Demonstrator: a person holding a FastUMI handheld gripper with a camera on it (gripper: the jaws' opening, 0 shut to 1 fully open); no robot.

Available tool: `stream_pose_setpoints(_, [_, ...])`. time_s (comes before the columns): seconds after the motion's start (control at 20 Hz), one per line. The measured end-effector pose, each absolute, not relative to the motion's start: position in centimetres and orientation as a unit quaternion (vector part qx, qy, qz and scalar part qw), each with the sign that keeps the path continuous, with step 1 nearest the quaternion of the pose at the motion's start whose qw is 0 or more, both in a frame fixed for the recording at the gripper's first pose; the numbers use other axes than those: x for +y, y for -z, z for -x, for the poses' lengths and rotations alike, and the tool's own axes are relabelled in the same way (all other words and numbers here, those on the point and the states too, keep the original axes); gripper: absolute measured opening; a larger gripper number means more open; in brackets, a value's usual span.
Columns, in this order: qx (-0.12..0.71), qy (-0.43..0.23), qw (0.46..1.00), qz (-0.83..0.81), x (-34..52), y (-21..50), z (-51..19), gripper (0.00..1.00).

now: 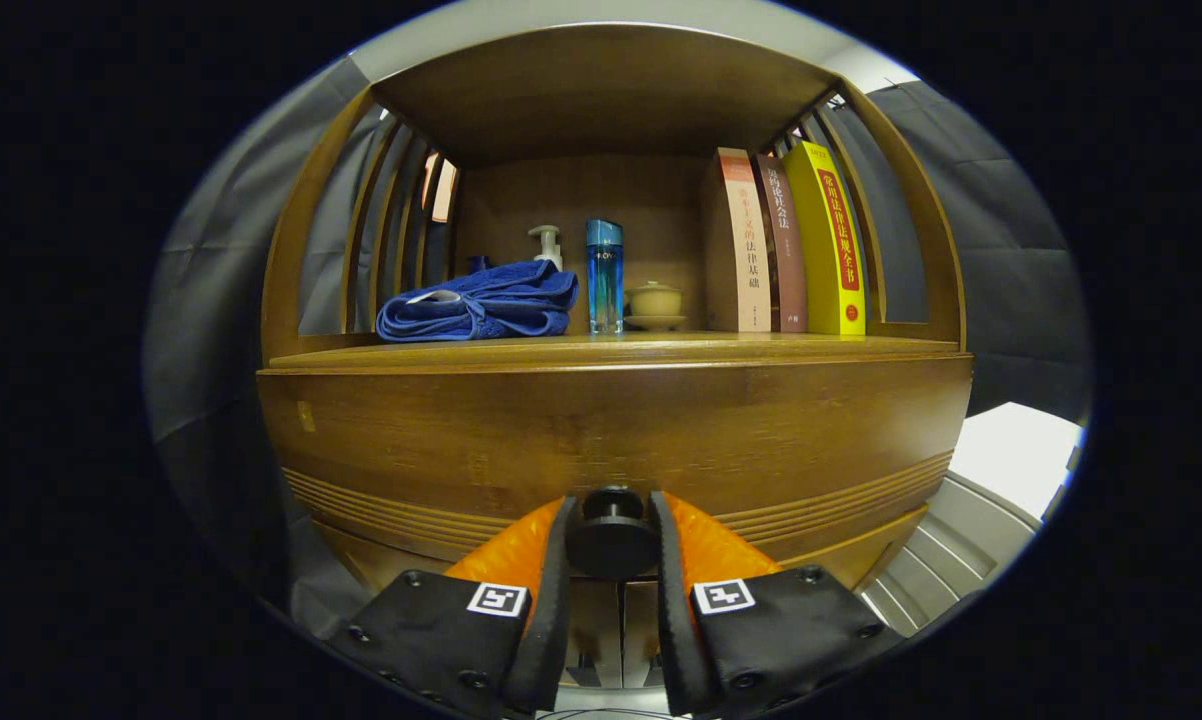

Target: Pull open the drawer, take out the items inside it, and place them on the countertop above the cabinet.

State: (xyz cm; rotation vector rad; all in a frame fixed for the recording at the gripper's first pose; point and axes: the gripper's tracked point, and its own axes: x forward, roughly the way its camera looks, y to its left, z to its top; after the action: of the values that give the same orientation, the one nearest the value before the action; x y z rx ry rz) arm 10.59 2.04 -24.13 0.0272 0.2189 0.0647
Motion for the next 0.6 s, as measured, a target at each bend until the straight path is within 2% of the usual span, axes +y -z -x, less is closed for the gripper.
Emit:
stream_pose_setpoints(0.4, [0.118,-0.027,0.992,-0.024,1.9,25.1,-9.5,0.47])
stream_pose_setpoints(0.45, [0.131,-0.022,0.991,-0.027,1.7,26.4,-9.1,0.42])
stream_pose_setpoints(0.5, [0.182,-0.007,0.983,-0.028,1.2,30.0,-7.9,0.36])
stream_pose_setpoints(0.55, [0.203,-0.013,0.977,-0.062,1.0,32.2,-6.3,0.10])
stream_pose_setpoints(0.6, [0.210,0.001,0.974,-0.086,0.6,33.8,-4.8,0.09])
